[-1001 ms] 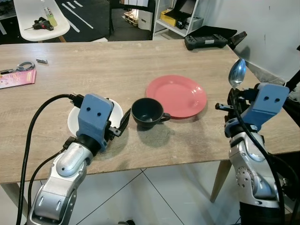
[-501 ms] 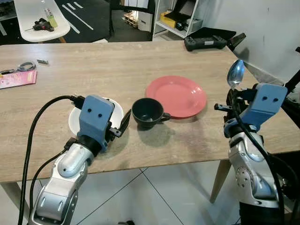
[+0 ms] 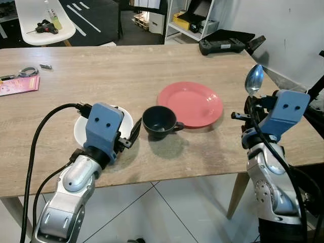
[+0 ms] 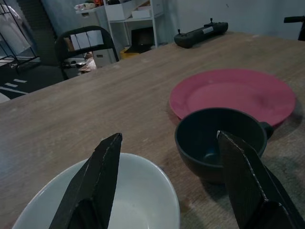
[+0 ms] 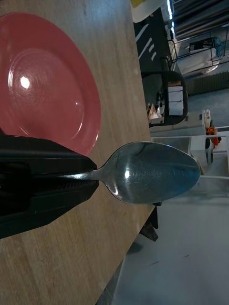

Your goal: Setting the table

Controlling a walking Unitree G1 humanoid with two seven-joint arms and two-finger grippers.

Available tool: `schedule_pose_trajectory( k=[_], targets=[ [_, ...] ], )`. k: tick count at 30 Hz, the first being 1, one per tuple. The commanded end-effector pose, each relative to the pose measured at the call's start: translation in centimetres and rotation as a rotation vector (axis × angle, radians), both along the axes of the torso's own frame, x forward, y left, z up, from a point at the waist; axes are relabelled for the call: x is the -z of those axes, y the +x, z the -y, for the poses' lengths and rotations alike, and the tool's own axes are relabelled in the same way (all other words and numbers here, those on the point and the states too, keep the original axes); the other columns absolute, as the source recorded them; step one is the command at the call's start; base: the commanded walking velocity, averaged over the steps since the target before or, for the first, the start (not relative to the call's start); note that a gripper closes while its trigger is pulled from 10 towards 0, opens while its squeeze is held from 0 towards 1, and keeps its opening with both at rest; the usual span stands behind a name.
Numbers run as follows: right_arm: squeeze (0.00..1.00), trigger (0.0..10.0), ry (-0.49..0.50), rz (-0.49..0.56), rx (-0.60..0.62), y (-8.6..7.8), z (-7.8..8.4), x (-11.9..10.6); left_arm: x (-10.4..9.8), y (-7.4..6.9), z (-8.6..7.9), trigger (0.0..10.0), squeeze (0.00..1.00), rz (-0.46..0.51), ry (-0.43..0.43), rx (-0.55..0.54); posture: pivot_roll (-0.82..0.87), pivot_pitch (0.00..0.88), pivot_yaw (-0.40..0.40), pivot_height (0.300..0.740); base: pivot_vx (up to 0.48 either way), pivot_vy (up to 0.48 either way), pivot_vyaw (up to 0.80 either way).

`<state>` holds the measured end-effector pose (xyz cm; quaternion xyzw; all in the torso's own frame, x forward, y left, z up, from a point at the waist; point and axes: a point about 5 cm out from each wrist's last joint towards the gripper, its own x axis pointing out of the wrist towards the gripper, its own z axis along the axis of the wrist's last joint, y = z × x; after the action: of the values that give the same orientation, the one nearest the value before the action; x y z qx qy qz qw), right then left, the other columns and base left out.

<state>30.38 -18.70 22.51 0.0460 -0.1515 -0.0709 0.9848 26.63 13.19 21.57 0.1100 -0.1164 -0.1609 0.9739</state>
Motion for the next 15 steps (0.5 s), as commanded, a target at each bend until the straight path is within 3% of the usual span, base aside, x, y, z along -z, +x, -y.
schedule_pose_trajectory(
  k=[1, 15],
  targets=[
    [0.0, 10.0, -0.013, -0.02, 0.013, -0.07, 0.36, 0.43, 0.54, -0.02, 0.08, 10.0, 0.0, -0.016, 0.01, 0.005, 0.02, 0.068, 0.033, 0.74, 0.0, 0.0, 0.0],
    [0.0, 10.0, -0.01, -0.019, 0.011, -0.02, 0.42, 0.5, 0.63, 0.06, 0.11, 10.0, 0.0, -0.017, 0.006, 0.001, 0.02, 0.068, 0.031, 0.74, 0.0, 0.0, 0.0]
  ],
)
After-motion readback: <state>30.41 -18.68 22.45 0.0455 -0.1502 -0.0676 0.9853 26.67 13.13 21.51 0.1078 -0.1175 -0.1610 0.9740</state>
